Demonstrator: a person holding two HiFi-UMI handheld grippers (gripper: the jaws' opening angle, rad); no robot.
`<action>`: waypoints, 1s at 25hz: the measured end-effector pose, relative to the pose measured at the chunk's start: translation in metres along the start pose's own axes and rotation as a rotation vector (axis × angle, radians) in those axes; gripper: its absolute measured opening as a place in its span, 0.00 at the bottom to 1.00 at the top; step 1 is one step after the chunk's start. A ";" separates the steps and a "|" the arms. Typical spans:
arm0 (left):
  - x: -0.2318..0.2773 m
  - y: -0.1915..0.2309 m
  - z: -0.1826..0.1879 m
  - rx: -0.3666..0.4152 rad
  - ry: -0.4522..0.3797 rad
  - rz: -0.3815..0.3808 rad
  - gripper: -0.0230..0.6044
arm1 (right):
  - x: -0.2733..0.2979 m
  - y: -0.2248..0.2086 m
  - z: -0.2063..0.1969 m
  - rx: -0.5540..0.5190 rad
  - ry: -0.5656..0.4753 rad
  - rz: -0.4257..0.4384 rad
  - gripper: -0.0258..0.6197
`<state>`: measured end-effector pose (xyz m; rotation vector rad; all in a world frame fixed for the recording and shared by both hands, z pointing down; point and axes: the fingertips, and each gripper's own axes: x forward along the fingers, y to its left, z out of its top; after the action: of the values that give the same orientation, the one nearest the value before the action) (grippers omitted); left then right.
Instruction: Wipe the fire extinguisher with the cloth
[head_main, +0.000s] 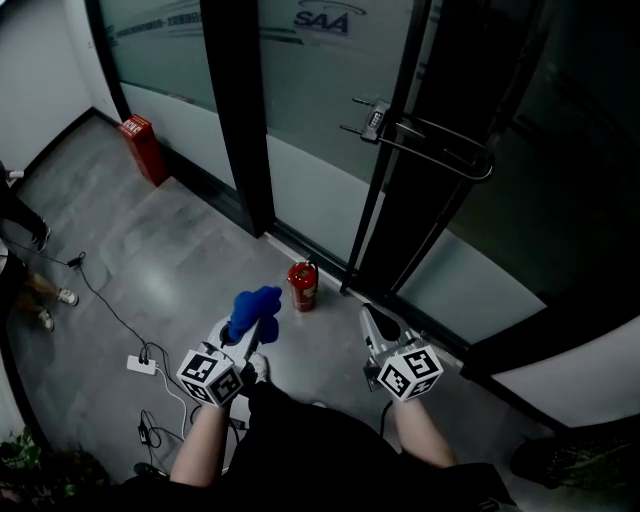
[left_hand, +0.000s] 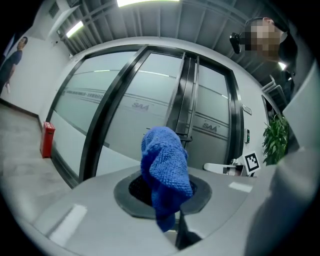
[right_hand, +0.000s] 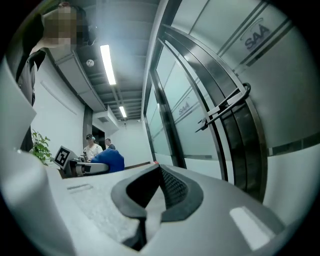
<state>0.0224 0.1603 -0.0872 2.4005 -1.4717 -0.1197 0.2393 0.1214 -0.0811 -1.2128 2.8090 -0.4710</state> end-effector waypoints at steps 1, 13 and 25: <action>-0.001 -0.002 0.002 0.000 -0.003 0.001 0.11 | -0.001 0.002 -0.001 0.011 0.005 0.004 0.04; -0.008 0.002 0.013 0.101 0.008 -0.016 0.11 | 0.012 0.011 -0.007 0.025 0.027 -0.042 0.04; -0.058 0.070 0.023 0.101 0.008 0.052 0.11 | 0.032 0.056 -0.016 -0.006 0.018 -0.098 0.04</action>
<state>-0.0694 0.1767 -0.0926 2.4364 -1.5701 -0.0238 0.1749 0.1385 -0.0797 -1.3585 2.7773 -0.4812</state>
